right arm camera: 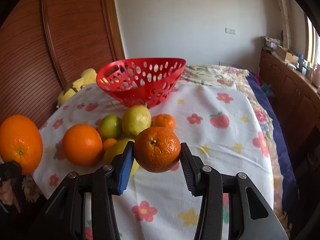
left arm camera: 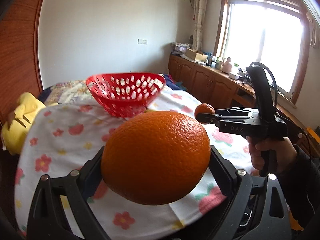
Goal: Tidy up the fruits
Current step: 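Close right tool on the tangerine while left tool grips and lifts the large orange, then carry both fruits over the red basket and open right tool to drop tangerine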
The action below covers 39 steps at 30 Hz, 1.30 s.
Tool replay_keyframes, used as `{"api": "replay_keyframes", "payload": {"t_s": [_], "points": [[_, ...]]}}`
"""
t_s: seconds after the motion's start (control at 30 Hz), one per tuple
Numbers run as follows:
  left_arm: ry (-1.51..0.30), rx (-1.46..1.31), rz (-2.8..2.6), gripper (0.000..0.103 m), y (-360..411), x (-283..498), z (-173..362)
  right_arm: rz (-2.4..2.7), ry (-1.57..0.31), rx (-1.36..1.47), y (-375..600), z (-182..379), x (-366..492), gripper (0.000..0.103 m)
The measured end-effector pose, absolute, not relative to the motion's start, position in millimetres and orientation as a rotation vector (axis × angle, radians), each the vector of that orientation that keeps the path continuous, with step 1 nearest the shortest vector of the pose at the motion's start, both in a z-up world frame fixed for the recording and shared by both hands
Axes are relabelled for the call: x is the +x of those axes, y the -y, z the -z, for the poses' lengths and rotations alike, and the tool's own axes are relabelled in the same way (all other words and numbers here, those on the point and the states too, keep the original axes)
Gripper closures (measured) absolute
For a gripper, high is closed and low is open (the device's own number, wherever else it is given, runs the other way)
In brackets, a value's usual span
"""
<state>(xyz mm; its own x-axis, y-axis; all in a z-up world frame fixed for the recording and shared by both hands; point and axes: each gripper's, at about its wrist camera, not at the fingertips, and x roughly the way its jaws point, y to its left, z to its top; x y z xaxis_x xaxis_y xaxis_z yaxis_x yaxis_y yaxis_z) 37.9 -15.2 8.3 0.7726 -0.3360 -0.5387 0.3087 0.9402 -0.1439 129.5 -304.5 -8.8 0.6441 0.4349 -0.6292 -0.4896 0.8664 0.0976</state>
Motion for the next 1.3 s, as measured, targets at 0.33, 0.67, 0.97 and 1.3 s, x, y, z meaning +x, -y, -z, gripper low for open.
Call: {"api": "replay_keyframes", "payload": {"t_s": [0.33, 0.67, 0.97, 1.3], "points": [[-0.546, -0.026, 0.312, 0.009, -2, 75, -31, -0.560, -0.644, -0.112, 279, -21, 161, 0.057], [-0.547, -0.005, 0.262, 0.009, -16, 133, -35, -0.598, -0.678, -0.123, 238, -22, 219, 0.057], [-0.557, 0.018, 0.236, 0.009, -19, 161, -34, -0.582, -0.738, -0.146, 215, -5, 254, 0.057], [-0.593, 0.032, 0.245, 0.009, -12, 197, -26, -0.598, -0.751, -0.197, 196, 7, 267, 0.057]]}}
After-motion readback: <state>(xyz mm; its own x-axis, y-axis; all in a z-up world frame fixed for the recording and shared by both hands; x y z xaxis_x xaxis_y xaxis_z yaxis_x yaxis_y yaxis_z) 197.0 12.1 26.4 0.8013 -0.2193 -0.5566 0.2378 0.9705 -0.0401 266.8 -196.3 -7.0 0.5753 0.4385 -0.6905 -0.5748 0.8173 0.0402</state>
